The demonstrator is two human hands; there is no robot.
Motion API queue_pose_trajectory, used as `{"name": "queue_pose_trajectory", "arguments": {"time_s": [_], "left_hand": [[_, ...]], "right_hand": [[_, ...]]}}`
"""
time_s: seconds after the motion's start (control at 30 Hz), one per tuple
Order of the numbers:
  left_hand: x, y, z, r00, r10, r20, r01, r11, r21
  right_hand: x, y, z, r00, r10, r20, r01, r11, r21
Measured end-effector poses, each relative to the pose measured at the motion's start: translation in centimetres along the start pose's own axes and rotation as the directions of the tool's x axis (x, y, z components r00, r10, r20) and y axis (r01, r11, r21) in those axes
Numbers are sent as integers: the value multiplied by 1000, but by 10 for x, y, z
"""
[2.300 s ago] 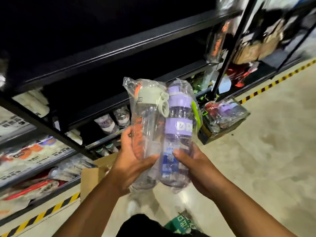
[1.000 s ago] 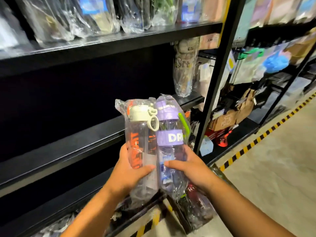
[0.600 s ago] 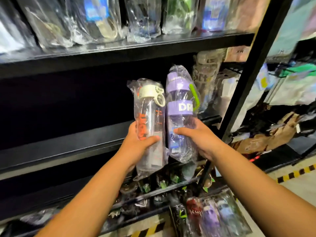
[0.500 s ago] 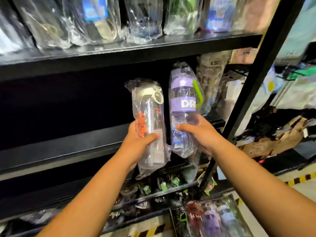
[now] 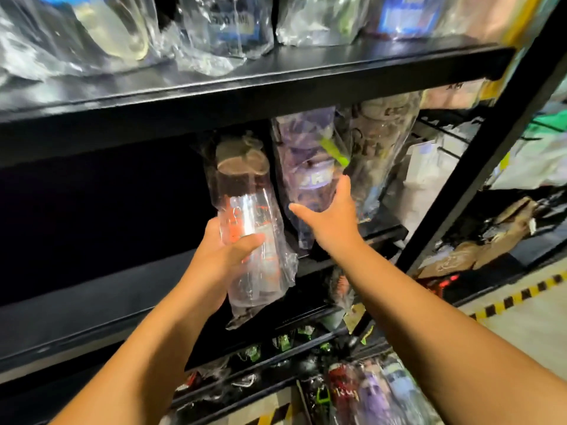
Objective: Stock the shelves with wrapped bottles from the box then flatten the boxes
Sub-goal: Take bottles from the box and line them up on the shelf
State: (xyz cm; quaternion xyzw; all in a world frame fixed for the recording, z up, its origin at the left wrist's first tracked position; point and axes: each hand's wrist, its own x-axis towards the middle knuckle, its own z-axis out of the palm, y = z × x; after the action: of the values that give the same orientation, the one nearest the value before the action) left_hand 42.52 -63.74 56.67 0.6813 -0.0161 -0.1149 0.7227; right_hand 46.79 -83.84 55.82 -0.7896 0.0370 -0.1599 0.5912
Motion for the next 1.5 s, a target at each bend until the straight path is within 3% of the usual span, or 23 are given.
{"name": "queue_pose_trajectory", "arguments": {"time_s": [0.2,0.33,0.53,0.77,0.93,1.13,1.33,1.5], "left_hand": [[7,-12,-5,999,10,-52,-7,999,49],[5,-14,3,996,12,-90,-10,1000,22],[4,-18,16,975,8,-221,-12,1000,-20],[-1,-10,30,913,126,-388,-68,985,160],[16,-7,43,793,267,-548,-130,952,277],[35,-22,52,729,415,-544,-196,889,414],[52,-36,51,748,426,-509,-163,861,482],[53,-44,44,810,288,-511,-47,901,432]], "right_hand": [[13,24,11,995,94,-44,-97,993,-62],[12,31,12,995,82,-50,-88,989,-116],[9,30,6,983,174,62,-169,982,-85],[-10,40,-9,991,116,72,-109,990,-85],[-10,41,-13,990,100,100,-89,990,-111],[-10,43,-11,992,92,85,-79,986,-147],[-11,43,-8,994,89,59,-79,983,-163],[-11,44,-7,996,79,37,-72,982,-174]]}}
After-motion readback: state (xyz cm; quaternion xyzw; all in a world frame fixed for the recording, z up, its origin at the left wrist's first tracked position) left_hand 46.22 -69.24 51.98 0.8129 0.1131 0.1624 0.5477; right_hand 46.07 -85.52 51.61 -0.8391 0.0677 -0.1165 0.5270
